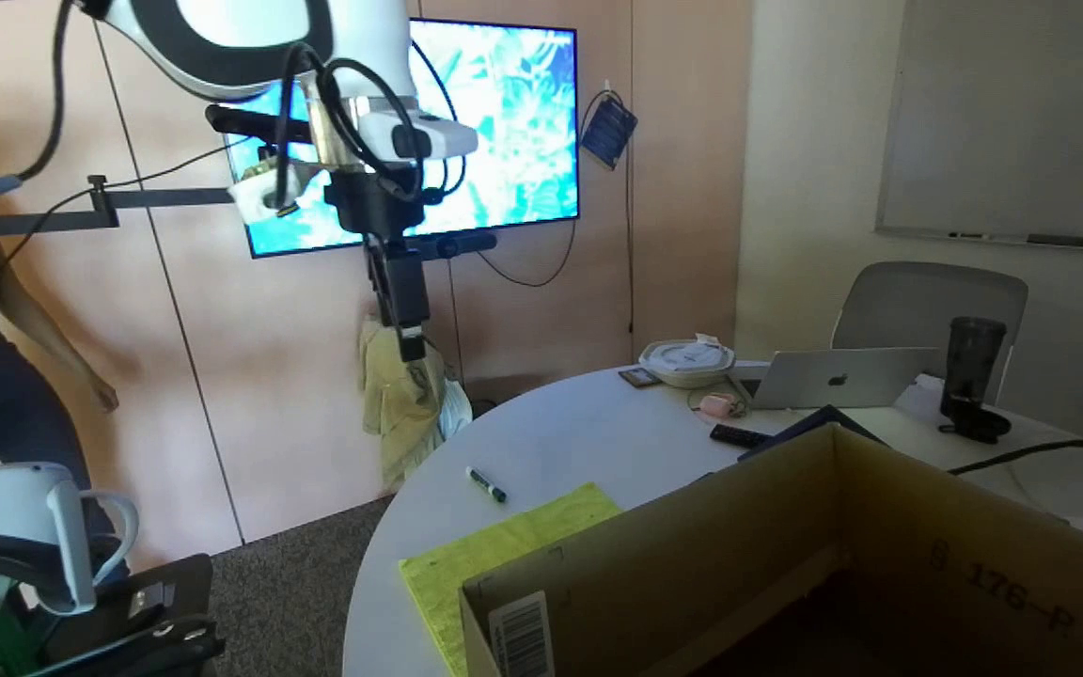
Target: Put the marker on the cloth, then fold the cloth and put it in the box
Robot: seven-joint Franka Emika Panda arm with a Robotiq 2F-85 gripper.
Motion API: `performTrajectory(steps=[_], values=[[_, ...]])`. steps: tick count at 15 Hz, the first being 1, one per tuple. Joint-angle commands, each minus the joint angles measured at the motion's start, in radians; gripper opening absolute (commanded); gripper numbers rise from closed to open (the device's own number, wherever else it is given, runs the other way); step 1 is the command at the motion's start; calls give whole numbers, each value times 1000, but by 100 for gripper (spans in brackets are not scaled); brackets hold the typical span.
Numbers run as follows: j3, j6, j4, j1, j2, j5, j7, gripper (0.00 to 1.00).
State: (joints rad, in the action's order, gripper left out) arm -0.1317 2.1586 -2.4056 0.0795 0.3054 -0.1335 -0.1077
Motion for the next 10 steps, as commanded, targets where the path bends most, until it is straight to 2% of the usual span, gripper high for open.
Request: performTrajectory(steps=[1, 5, 8, 10], values=[[-57, 25, 219, 33, -203, 12, -128, 100], [-114, 78, 370, 90, -380, 51, -359, 100], [-115, 134, 431, 153, -494, 112, -527, 100], [-104, 171, 459, 194, -565, 114, -599, 100]])
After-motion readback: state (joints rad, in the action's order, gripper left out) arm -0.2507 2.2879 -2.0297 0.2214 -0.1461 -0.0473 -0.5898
